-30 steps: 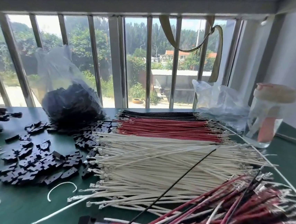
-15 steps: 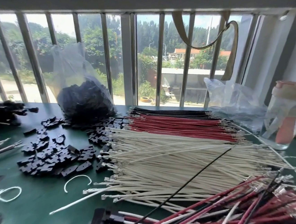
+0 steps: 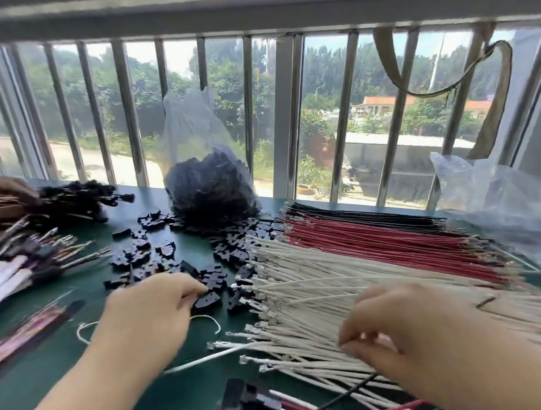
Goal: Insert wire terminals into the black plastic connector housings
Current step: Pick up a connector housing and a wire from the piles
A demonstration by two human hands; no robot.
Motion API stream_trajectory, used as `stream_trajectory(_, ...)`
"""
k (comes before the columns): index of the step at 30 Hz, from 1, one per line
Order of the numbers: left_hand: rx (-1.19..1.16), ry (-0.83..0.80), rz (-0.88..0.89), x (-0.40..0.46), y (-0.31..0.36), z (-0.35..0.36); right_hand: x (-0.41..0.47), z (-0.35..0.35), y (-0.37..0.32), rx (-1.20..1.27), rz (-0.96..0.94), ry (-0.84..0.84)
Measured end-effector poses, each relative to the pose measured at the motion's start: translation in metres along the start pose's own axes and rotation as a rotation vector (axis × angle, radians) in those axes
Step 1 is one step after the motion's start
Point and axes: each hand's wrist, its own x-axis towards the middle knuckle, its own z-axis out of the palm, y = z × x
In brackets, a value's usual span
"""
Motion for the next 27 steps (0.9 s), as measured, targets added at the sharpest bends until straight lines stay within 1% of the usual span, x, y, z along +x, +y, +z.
stream_trajectory(1,0.079,-0.029,0.024,0.006,0.004,0.007,0.005,0.020,0.002,0.007,0.007,-0.025)
stream_trajectory(2,0.149,-0.059,0.040,0.011,0.010,0.012,0.010,0.035,0.001,-0.032,-0.003,-0.015)
stream_trajectory(4,0.251,-0.116,0.032,0.022,0.011,0.014,0.018,0.048,0.003,-0.127,0.007,0.018)
stream_trajectory(5,0.308,-0.155,0.030,0.025,0.010,0.015,0.019,0.048,0.000,-0.148,0.044,-0.014)
stream_trajectory(6,0.331,-0.167,0.026,0.029,0.007,0.019,0.021,0.054,0.001,-0.147,0.039,-0.005)
stream_trajectory(11,0.314,-0.068,0.043,0.027,0.004,0.028,0.022,0.064,-0.002,-0.037,0.019,0.024)
stream_trajectory(15,0.280,-0.032,0.066,0.024,0.007,0.027,0.024,0.069,-0.007,-0.036,0.013,0.075)
stream_trajectory(16,0.237,-0.004,0.080,0.022,0.007,0.024,0.025,0.070,-0.007,-0.028,0.019,0.083)
stream_trajectory(18,0.048,0.116,0.090,0.017,0.007,0.014,0.024,0.071,-0.007,0.031,0.054,0.095)
stream_trajectory(20,-0.157,0.228,0.040,0.007,0.009,-0.002,0.023,0.071,-0.006,0.120,0.102,0.116)
stream_trajectory(21,-0.243,0.243,0.017,0.000,0.010,-0.007,0.022,0.072,-0.005,0.166,0.122,0.122)
stream_trajectory(22,-0.322,0.225,0.013,-0.009,0.012,-0.011,0.022,0.073,-0.005,0.208,0.138,0.124)
stream_trajectory(26,-0.576,0.043,0.098,-0.045,0.030,-0.013,0.021,0.075,-0.003,0.280,0.171,0.104)
stream_trajectory(27,-0.618,0.031,0.101,-0.051,0.032,-0.011,0.020,0.075,-0.003,0.296,0.178,0.098)
